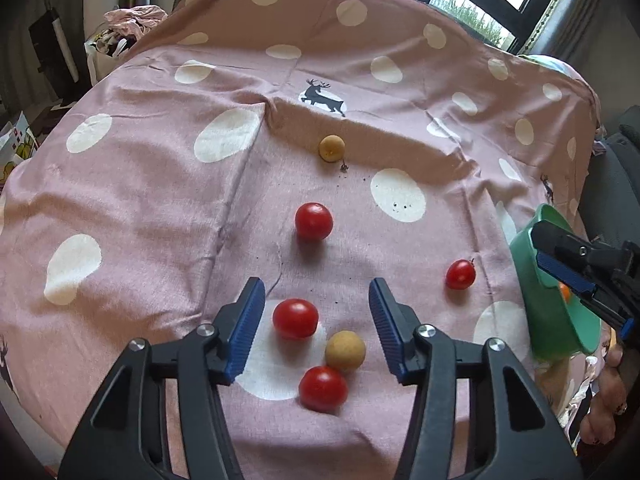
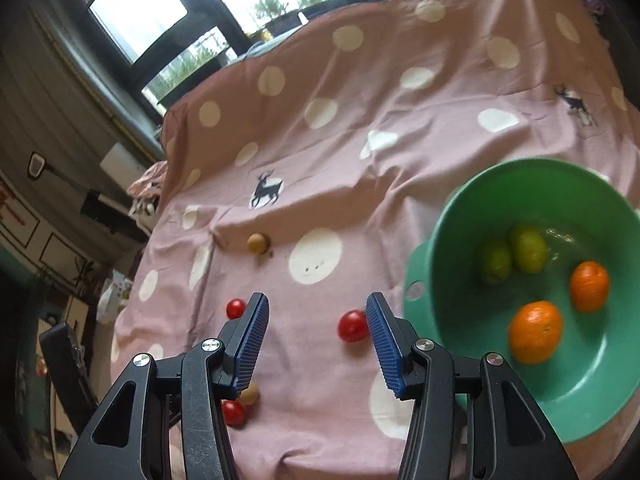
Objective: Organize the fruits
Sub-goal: 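Move the right tool back toward the oval red tomato, then close the right gripper on the oval red tomato and lift it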
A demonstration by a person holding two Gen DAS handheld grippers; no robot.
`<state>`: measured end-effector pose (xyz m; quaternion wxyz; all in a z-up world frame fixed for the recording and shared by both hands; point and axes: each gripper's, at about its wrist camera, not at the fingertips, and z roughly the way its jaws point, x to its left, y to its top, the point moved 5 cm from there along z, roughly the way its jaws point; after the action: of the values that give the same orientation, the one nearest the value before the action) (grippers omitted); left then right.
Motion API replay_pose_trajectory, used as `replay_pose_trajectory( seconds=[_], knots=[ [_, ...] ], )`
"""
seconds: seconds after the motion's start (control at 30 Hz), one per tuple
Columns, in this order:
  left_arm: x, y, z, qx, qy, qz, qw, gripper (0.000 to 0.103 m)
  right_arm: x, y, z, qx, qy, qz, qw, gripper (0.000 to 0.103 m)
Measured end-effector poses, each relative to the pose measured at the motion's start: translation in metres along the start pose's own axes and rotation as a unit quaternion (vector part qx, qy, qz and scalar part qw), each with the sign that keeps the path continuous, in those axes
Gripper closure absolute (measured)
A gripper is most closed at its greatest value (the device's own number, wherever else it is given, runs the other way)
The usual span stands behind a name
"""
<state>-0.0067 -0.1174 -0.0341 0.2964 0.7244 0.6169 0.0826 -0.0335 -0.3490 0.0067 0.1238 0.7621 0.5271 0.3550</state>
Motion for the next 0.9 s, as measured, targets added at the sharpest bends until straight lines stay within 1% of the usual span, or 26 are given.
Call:
replay_pose_trajectory(
  seconds=[0.1, 0.23, 0.3, 0.37, 0.43, 0.47, 0.57, 0.73, 0.8, 0.9],
  knots=[
    [0.004, -0.001, 0.004, 0.007, 0.003, -0.003, 1.0, 0.052, 0.012, -0.008, 0.024, 0.03, -0.024, -0.023, 0.999, 0.051],
    [0.011, -0.003, 0.012, 0.02, 0.02, -0.002, 0.9996, 0.056, 0.018, -0.015, 0.047, 0.052, -0.066, -0.043, 0.996, 0.051],
    [0.012, -0.004, 0.015, 0.029, 0.019, -0.007, 0.9994, 0.059, 0.016, -0.017, 0.057, 0.056, -0.101, -0.053, 0.992, 0.051],
    [0.014, -0.005, 0.016, 0.033, 0.02, -0.01, 0.9992, 0.06, 0.013, -0.019, 0.065, 0.059, -0.134, -0.062, 0.987, 0.055],
    [0.013, -0.006, 0.019, 0.038, 0.017, -0.011, 0.9991, 0.061, 0.014, -0.019, 0.07, 0.055, -0.155, -0.077, 0.983, 0.055],
    [0.013, -0.007, 0.021, 0.042, 0.013, -0.012, 0.999, 0.061, 0.015, -0.019, 0.072, 0.055, -0.159, -0.082, 0.982, 0.055],
    [0.01, -0.009, 0.026, 0.054, 0.009, -0.015, 0.9984, 0.067, 0.015, -0.02, 0.077, 0.06, -0.163, -0.086, 0.981, 0.055],
    [0.011, -0.011, 0.032, 0.068, 0.001, -0.028, 0.9973, 0.076, 0.017, -0.022, 0.085, 0.059, -0.197, -0.104, 0.973, 0.055],
    [0.013, -0.011, 0.033, 0.07, -0.002, -0.035, 0.9969, 0.075, 0.017, -0.024, 0.09, 0.064, -0.208, -0.111, 0.97, 0.055],
    [0.014, -0.011, 0.033, 0.068, -0.005, -0.042, 0.9968, 0.075, 0.008, -0.025, 0.097, 0.077, -0.217, -0.093, 0.969, 0.055]
  ],
)
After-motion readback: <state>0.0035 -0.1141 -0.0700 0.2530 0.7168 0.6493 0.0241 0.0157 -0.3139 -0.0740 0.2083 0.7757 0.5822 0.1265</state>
